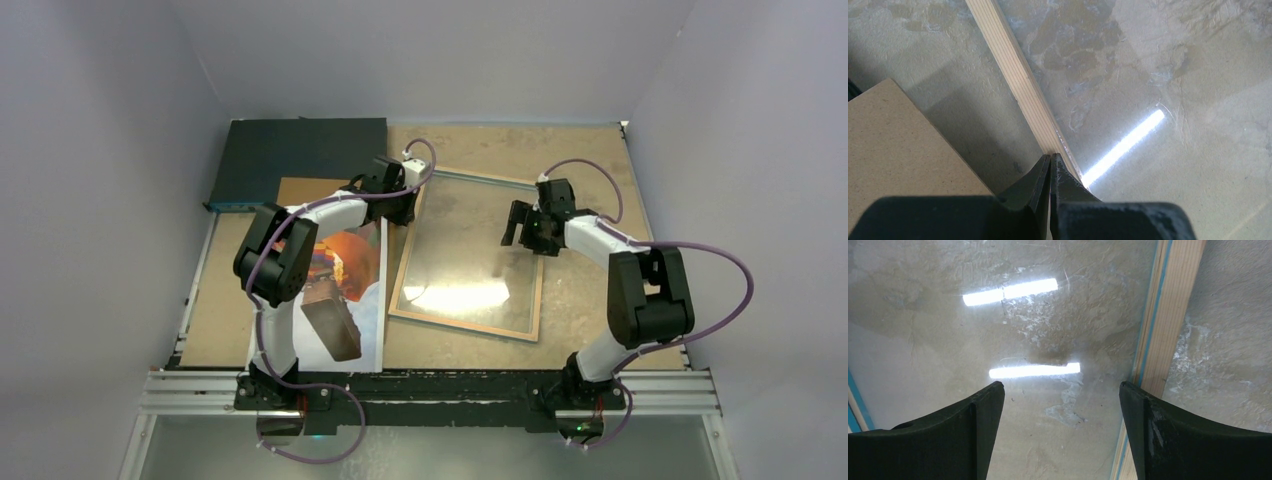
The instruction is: Put the photo into the frame
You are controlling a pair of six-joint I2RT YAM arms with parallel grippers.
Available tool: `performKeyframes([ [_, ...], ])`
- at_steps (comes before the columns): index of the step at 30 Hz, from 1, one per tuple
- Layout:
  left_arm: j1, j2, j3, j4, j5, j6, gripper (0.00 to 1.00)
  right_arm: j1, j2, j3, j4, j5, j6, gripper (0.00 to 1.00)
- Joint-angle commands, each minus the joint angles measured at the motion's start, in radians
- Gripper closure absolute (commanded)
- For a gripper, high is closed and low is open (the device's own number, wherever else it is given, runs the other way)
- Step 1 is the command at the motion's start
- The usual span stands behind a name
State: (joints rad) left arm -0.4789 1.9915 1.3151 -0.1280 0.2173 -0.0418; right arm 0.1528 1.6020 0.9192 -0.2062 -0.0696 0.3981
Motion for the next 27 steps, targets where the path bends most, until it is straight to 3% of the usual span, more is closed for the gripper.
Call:
performKeyframes([
  [1, -0.001, -0.008, -0.031, -0.067, 0.034, -0.015, 1.00, 0.008, 0.003, -0.007, -0.011, 0.027, 0.014, 0.13],
  [12, -0.001, -0.008, -0.027, -0.071, 0.031, -0.020, 1.00, 0.020, -0.044, -0.006, -0.047, 0.054, 0.009, 0.12],
  [19, 0.007, -0.013, -0.014, -0.095, 0.047, -0.023, 1.00, -0.008, -0.103, 0.094, -0.073, 0.020, 0.056, 0.06],
  [27, 0.020, -0.025, -0.034, -0.092, 0.045, 0.003, 1.00, -0.106, -0.042, 0.093, 0.062, 0.068, 0.120, 0.01],
])
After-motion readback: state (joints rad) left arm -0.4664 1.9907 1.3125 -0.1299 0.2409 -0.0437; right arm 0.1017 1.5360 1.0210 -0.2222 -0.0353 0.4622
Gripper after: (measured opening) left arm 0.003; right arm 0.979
